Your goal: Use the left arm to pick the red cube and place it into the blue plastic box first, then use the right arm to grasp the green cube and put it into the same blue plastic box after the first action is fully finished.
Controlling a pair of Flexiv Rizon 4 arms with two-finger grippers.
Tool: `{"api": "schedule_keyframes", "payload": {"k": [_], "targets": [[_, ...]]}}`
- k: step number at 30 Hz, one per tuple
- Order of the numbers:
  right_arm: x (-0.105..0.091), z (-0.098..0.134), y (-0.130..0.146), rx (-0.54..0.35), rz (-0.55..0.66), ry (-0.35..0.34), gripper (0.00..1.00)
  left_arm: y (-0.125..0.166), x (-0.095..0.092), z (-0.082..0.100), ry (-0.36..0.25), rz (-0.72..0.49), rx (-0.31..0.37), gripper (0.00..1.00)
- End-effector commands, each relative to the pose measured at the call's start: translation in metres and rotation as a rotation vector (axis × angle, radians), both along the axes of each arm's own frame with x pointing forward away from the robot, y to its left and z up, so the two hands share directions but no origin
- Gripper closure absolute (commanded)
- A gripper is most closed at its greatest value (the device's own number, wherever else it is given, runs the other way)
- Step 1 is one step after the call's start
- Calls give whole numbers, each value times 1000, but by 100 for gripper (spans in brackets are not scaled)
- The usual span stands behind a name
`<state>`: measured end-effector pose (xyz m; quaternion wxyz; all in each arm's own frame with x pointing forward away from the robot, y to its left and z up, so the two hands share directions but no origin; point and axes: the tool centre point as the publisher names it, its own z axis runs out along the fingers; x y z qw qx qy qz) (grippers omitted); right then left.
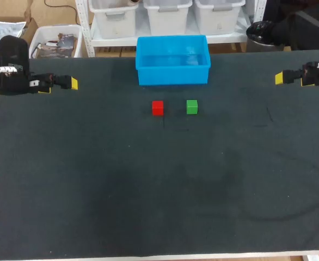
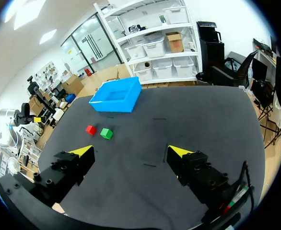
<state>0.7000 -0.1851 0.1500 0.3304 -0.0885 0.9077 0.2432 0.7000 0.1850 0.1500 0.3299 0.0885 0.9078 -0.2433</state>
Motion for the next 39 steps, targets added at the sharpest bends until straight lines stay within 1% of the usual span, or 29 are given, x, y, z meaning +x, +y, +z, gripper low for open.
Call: {"api": "schedule_keyframes", "payload": {"k": [1,32,34,39], "targets": [[0,0,0,0,0,0,0,0,0,0,0,0,0,0],[0,0,0,0,0,0,0,0,0,0,0,0,0,0],[0,0,0,0,0,0,0,-6,0,2,4,-8,5,0],[0,0,0,0,0,0,0,-22,2,5,24,-16,46,0]]}}
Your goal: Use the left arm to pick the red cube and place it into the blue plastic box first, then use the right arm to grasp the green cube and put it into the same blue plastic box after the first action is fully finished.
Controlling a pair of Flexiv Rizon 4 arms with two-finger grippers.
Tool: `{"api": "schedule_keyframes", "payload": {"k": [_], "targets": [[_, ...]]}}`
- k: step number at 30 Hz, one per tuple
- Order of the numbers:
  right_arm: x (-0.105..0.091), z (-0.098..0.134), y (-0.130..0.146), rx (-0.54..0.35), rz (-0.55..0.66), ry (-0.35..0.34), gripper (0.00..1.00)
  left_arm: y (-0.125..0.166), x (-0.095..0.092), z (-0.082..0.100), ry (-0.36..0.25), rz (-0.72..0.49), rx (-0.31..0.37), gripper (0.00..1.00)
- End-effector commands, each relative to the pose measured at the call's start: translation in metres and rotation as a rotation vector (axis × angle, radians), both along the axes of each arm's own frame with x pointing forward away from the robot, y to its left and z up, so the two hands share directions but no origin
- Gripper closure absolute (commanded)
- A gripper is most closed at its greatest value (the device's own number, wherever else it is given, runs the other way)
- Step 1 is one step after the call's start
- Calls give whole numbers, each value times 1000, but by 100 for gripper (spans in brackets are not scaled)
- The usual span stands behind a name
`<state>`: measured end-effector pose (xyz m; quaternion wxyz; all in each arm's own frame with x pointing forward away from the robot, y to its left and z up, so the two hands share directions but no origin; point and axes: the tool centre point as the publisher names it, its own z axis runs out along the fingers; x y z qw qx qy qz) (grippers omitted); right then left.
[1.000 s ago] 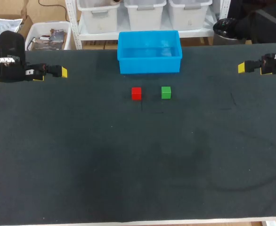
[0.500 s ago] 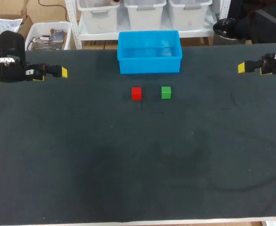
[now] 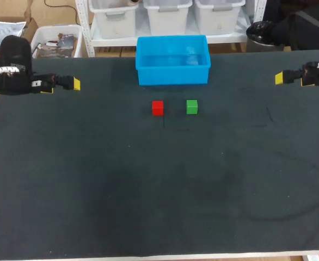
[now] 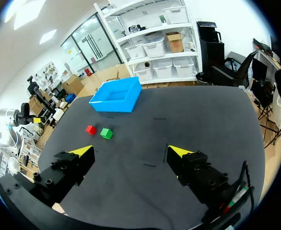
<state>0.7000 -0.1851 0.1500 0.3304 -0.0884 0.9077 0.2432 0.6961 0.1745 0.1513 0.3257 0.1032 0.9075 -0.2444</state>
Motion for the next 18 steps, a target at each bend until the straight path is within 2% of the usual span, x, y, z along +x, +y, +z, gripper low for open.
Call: {"api": "schedule_keyframes", "payload": {"k": [1,9,14,15,18], "targets": [[0,0,0,0,0,0,0,-15,5,4,27,11,52,0],[0,0,0,0,0,0,0,-42,8,3,76,73,173,0],[0,0,0,0,0,0,0,-57,11,0,111,119,218,0],[0,0,0,0,0,0,0,-60,12,-2,120,140,249,0],[0,0,0,0,0,0,0,-69,14,-1,127,143,232,0]]}}
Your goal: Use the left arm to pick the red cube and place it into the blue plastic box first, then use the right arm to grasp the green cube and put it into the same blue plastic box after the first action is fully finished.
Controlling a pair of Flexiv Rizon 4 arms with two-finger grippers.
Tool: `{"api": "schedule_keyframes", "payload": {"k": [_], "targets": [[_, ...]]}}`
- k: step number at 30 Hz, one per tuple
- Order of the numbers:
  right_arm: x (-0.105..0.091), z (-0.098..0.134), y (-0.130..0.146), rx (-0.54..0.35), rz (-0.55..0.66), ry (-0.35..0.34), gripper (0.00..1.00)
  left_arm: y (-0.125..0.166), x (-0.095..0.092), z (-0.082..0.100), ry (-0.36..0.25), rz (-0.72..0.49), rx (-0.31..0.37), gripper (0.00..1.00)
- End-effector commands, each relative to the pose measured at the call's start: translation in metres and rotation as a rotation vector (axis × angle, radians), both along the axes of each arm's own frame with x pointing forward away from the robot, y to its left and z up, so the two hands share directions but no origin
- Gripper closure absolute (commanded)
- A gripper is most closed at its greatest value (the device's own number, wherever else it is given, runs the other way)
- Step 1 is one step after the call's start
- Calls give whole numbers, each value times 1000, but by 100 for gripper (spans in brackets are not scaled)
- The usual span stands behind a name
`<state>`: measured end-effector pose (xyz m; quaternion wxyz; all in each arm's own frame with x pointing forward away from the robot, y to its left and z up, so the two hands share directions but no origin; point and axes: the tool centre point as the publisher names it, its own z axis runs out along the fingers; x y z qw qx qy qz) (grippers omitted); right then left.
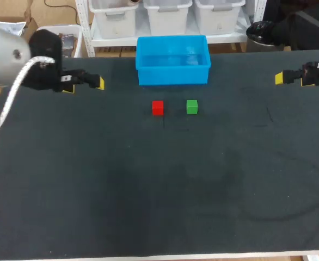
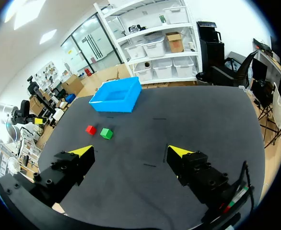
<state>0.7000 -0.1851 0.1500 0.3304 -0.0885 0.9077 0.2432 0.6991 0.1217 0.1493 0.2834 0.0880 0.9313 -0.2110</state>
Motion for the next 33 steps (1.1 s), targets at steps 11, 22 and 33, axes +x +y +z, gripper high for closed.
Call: {"api": "schedule_keyframes", "payload": {"k": [11,22,33], "targets": [[0,0,0,0,0,0,0,-27,11,3,24,91,151,0],[0,0,0,0,0,0,0,-27,11,3,24,91,151,0],[0,0,0,0,0,0,0,-36,12,2,35,112,154,0]]}}
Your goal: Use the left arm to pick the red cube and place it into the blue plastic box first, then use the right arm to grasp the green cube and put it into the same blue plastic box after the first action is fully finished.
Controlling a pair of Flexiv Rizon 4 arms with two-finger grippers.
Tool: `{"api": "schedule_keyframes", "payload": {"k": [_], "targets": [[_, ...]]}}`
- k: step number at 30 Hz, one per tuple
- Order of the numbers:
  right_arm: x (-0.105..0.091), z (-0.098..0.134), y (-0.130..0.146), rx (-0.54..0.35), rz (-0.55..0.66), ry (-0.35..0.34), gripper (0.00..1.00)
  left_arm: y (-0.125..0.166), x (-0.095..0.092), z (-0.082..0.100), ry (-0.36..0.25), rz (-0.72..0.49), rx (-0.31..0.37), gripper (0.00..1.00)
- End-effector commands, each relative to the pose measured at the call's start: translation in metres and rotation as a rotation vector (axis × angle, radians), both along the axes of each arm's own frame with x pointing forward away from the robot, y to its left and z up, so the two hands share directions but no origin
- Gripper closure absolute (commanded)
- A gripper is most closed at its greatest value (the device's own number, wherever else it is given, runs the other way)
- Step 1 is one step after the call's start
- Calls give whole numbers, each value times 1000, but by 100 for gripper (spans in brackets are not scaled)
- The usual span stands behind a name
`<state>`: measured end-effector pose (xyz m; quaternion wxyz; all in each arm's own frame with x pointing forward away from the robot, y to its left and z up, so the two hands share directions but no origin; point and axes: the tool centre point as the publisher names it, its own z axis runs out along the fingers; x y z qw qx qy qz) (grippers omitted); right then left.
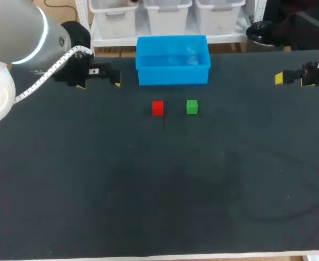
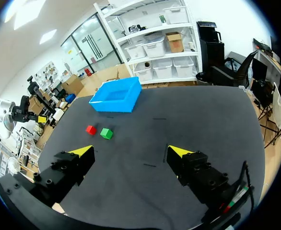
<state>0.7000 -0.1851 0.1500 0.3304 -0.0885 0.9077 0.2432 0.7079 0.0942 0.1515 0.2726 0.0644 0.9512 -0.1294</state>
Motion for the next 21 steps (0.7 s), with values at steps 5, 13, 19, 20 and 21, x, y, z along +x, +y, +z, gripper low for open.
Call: {"api": "schedule_keyframes", "payload": {"k": [5,13,19,20,21], "targets": [[0,0,0,0,0,0,0,-23,7,3,44,44,51,0],[0,0,0,0,0,0,0,-47,13,2,146,43,157,0],[0,0,0,0,0,0,0,-62,19,1,196,66,211,0],[0,0,0,0,0,0,0,-65,20,1,203,78,215,0],[0,0,0,0,0,0,0,-66,21,1,212,87,228,0]]}}
